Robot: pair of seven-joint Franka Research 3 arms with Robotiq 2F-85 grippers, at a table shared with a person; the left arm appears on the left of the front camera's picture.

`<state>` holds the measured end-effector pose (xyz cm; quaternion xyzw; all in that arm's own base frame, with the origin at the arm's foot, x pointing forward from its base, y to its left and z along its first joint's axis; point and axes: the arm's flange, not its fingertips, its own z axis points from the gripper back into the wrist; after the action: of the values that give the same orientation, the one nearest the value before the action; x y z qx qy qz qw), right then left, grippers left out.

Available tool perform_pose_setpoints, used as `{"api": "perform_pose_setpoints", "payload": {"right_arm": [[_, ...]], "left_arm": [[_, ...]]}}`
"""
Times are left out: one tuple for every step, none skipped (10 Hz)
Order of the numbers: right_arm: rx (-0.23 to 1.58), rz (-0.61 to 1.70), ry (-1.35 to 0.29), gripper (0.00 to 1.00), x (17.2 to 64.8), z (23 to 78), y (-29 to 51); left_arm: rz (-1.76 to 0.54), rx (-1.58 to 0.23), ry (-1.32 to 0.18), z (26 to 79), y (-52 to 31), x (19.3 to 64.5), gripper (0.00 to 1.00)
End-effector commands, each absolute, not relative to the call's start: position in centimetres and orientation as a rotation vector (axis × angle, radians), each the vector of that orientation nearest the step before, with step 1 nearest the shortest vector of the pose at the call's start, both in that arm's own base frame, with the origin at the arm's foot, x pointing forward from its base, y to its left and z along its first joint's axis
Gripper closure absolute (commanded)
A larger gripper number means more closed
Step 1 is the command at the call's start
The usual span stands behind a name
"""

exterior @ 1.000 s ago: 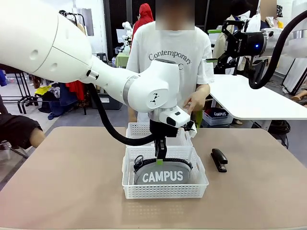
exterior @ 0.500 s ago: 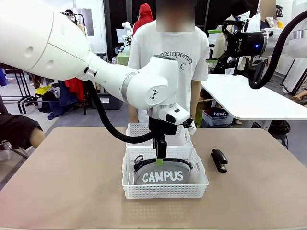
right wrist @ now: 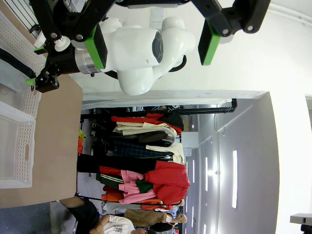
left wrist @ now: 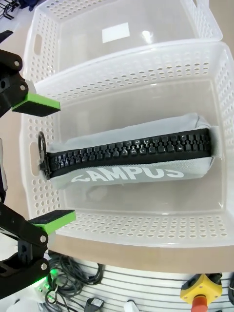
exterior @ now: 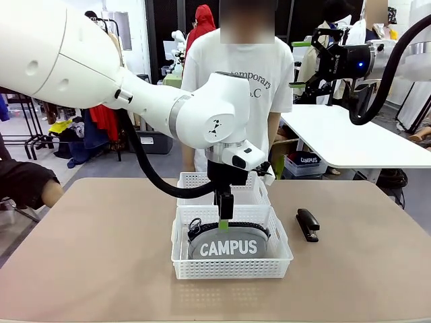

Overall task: Distribute items into two baskets.
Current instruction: Place the picked Pencil pouch into the Organizing basket as instructed by the person, then pick up the Stapler that the person points to.

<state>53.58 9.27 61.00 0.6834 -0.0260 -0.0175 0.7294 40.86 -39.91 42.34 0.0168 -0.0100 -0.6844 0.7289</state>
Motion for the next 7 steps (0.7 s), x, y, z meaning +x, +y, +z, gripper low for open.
{"api": "perform_pose_setpoints", "payload": {"right_arm": [[1.506, -0.04, -0.062, 0.0, 53.55, 61.15, 9.25], [1.506, -0.04, -0.062, 0.0, 53.55, 61.15, 9.25], [1.506, -0.04, -0.062, 0.0, 53.55, 61.15, 9.25], [1.506, -0.04, -0.062, 0.0, 53.55, 61.15, 9.25], [1.506, -0.04, -0.062, 0.0, 53.55, 61.15, 9.25], [1.506, -0.04, -0.062, 0.0, 53.55, 61.15, 9.25], [1.506, -0.04, -0.062, 0.0, 53.55, 61.15, 9.25]], "left_arm": [[-1.5, 0.019, -0.023, 42.8, -39.17, 40.46, 0.0], [-1.491, 0.019, -0.024, 42.95, -39.06, 40.46, 0.0], [-1.472, 0.008, -0.018, 43.04, -39.05, 40.56, 0.0], [-1.505, 0.037, -0.025, 42.53, -39.85, 40.87, 0.0], [-1.505, 0.037, -0.025, 42.53, -39.85, 40.87, 0.0], [-1.505, 0.037, -0.025, 42.53, -39.85, 40.87, 0.0], [-1.505, 0.037, -0.025, 42.53, -39.85, 40.87, 0.0]]}}
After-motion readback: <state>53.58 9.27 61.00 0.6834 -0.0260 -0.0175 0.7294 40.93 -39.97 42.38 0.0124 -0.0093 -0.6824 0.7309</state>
